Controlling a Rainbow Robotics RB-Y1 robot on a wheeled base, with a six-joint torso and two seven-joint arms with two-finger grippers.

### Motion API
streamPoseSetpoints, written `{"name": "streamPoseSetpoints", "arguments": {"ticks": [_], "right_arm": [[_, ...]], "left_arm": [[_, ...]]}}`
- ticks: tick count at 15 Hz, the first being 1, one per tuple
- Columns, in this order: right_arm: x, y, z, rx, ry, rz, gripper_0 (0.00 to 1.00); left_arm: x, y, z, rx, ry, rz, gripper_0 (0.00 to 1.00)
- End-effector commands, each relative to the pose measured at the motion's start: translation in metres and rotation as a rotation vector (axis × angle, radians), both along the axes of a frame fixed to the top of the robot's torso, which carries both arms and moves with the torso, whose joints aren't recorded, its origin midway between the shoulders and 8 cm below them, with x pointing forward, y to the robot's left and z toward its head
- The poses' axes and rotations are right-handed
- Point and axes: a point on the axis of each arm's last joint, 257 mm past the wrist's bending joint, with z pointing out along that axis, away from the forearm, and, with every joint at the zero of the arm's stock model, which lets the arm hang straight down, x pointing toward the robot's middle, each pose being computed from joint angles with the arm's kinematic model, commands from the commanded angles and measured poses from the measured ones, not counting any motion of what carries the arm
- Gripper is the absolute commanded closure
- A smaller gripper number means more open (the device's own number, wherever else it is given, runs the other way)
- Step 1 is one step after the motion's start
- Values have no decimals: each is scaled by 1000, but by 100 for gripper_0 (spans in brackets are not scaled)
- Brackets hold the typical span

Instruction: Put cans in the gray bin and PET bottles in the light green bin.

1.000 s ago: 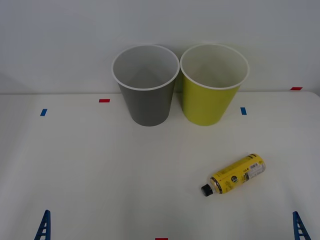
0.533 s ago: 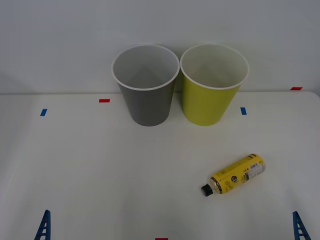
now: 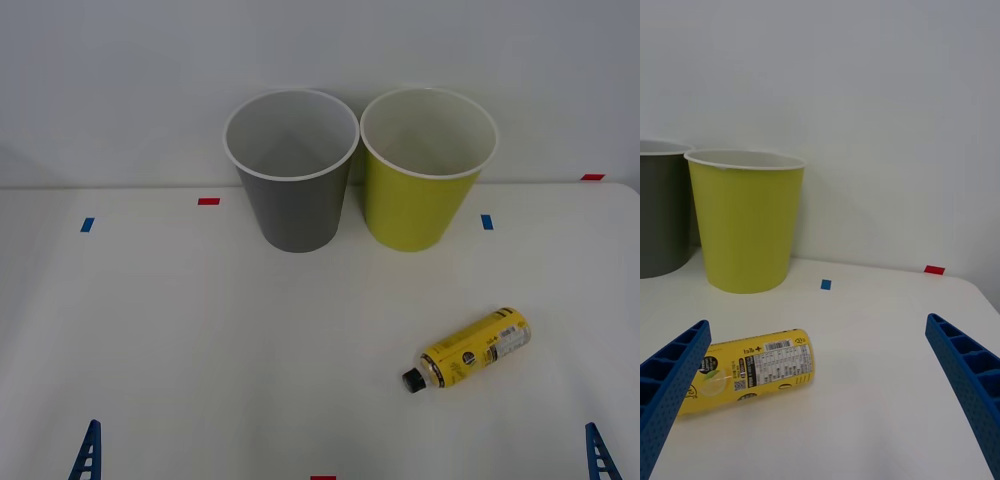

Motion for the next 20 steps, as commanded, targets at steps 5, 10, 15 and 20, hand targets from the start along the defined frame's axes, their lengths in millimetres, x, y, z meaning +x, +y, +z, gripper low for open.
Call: {"name": "streamPoseSetpoints", "arguments": {"ticks": [5, 10, 15, 20], "right_arm": [[0, 0, 0, 0, 0, 0, 0], [0, 0, 0, 0, 0, 0, 0], [0, 0, 0, 0, 0, 0, 0], [-5, -4, -21, 19, 49, -30, 0]], "left_arm": [[0, 0, 0, 0, 0, 0, 0], [0, 0, 0, 0, 0, 0, 0], [0, 0, 0, 0, 0, 0, 0], [0, 0, 0, 0, 0, 0, 0]]}}
